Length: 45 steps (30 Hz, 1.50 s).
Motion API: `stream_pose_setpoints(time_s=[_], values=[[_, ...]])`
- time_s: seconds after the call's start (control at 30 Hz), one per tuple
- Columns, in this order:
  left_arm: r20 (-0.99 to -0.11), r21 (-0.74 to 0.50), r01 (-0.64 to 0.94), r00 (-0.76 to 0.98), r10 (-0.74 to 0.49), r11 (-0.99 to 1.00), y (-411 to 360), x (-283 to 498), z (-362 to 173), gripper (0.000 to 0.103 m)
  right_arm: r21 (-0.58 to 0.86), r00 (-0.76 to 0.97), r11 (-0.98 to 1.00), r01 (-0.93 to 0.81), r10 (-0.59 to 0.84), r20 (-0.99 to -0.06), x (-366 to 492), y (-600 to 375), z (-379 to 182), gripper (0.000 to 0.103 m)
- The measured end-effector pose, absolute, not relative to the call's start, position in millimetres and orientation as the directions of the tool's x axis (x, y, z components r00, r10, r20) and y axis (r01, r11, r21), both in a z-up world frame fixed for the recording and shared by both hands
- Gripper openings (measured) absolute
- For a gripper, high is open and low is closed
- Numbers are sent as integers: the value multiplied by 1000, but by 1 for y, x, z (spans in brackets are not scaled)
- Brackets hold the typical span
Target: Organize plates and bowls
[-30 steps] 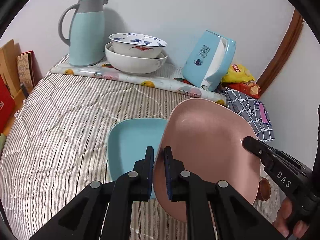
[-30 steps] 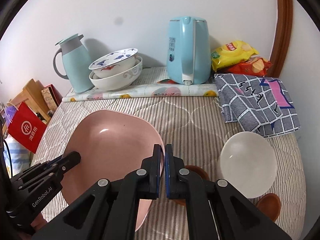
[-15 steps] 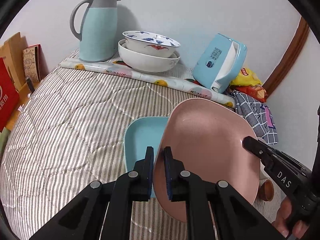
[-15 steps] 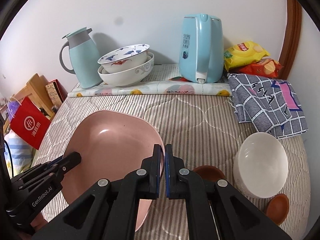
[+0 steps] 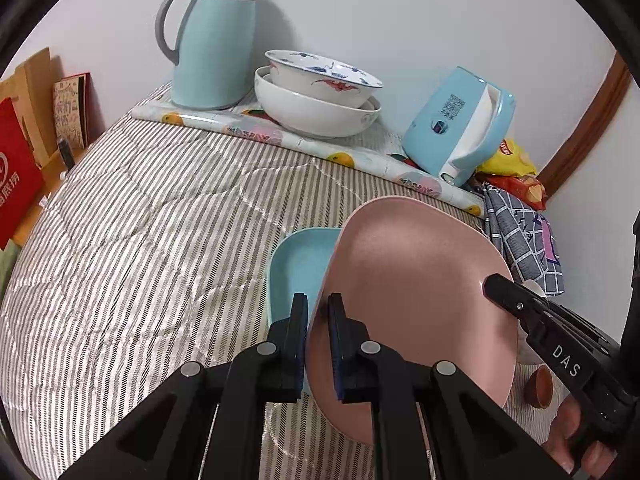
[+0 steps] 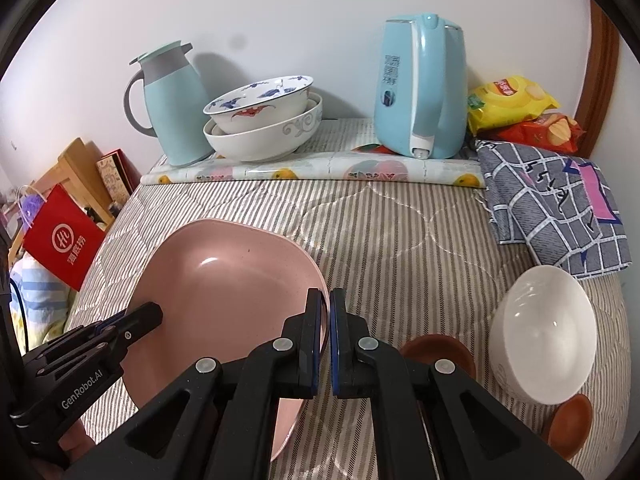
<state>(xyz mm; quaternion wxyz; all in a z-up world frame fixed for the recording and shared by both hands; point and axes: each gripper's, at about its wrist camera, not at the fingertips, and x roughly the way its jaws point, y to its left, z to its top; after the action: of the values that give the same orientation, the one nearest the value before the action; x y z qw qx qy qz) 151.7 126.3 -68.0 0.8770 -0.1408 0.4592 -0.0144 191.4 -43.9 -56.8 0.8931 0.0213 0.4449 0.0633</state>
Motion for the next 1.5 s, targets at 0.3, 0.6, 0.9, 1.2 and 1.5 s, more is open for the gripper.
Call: stream_pose_setpoints(time_s=[0.3,0.6,0.9,1.2,1.5], values=[[-819,-255,-147,558,-132,956,132,163,-83,11,80,573,988,-130,141,-807,210,-34,-70,4],[-835,-197,-164,544,-78,967,127,174,-92,10,98,545,983,-153,167,-822,230,-33,-86,5],[-847,-146,-180,531,-29,973,118,179,-103,10,100,524,983,-157,169,-835,248,-34,-101,5],[-852,-152,-199,522,-27,968,120,179,-104,10,109,528,979,-175,186,-828,255,-32,-102,6],[-851,-168,-207,525,-36,964,123,175,-96,10,122,513,974,-192,206,-834,258,-29,-105,7]])
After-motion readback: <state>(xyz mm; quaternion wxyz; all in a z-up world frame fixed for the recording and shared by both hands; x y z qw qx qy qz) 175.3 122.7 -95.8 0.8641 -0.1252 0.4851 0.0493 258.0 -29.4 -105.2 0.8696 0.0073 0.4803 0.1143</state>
